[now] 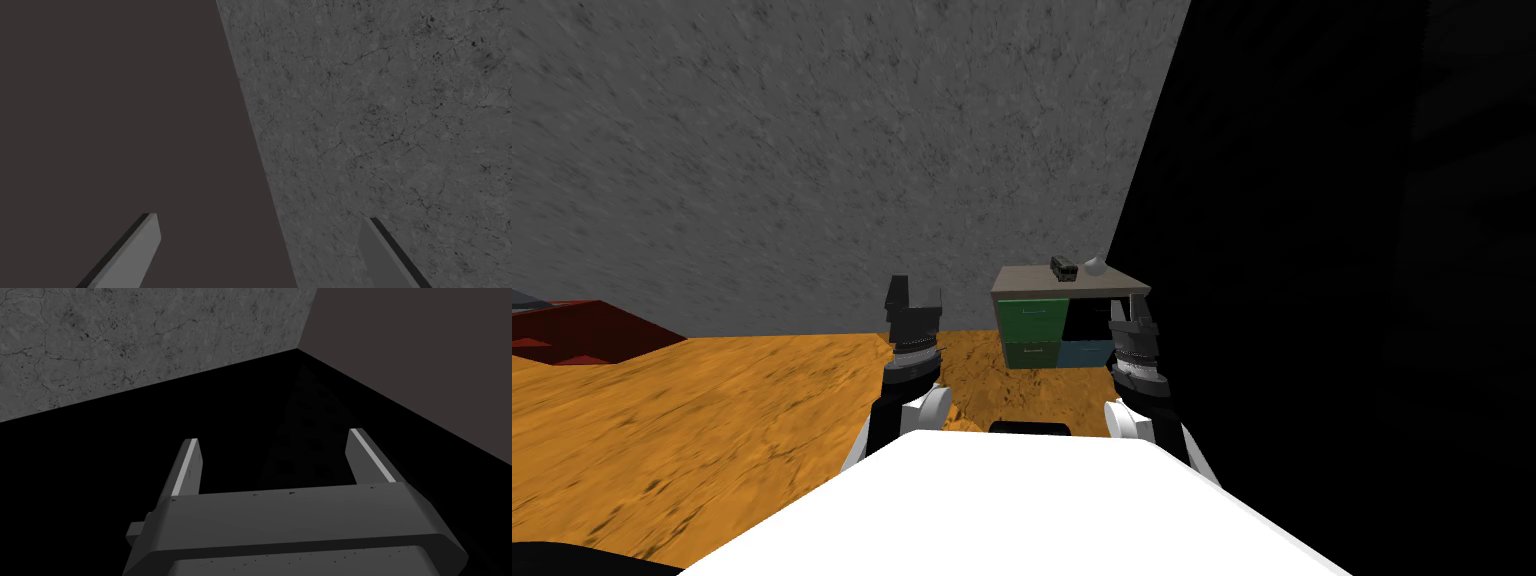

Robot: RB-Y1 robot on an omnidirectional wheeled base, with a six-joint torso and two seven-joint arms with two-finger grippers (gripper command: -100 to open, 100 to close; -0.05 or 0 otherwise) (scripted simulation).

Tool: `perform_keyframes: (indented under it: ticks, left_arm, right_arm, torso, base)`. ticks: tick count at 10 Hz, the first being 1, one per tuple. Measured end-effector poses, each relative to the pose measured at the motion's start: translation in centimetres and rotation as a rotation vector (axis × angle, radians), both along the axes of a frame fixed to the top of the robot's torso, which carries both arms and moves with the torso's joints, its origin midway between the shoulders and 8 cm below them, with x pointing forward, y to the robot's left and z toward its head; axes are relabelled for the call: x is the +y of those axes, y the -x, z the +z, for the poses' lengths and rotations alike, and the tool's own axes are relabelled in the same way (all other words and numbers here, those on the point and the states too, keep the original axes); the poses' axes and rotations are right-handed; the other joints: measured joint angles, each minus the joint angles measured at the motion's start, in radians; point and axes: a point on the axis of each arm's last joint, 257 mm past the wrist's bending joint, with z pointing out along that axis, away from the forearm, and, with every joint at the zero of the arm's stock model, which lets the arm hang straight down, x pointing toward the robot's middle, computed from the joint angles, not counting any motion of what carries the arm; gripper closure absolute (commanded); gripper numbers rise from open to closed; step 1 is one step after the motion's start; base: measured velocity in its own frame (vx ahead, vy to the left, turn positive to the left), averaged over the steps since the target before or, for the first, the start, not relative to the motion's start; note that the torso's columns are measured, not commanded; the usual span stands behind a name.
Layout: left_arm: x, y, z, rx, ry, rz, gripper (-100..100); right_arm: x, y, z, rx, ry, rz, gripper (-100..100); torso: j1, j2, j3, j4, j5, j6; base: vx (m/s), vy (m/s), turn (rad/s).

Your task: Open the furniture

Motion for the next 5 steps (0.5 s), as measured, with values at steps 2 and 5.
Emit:
perform_keyframes:
  ticks: [2,5]
  left_arm:
    - [0.0,0.0,0.0,0.0,0.0,0.0,0]
    - [0.0,0.01,0.01,0.0,0.0,0.0,0]
  right_arm:
    - [0.0,0.0,0.0,0.0,0.0,0.0,0]
    - [0.0,0.01,0.01,0.0,0.0,0.0,0]
  torso:
    - [0.0,0.104,-0.209,0.105,0.0,0.0]
    - [0.0,0.322,-0.644,0.322,0.0,0.0]
  base:
    - [0.0,0.0,0.0]
    - [0.0,0.0,0.0]
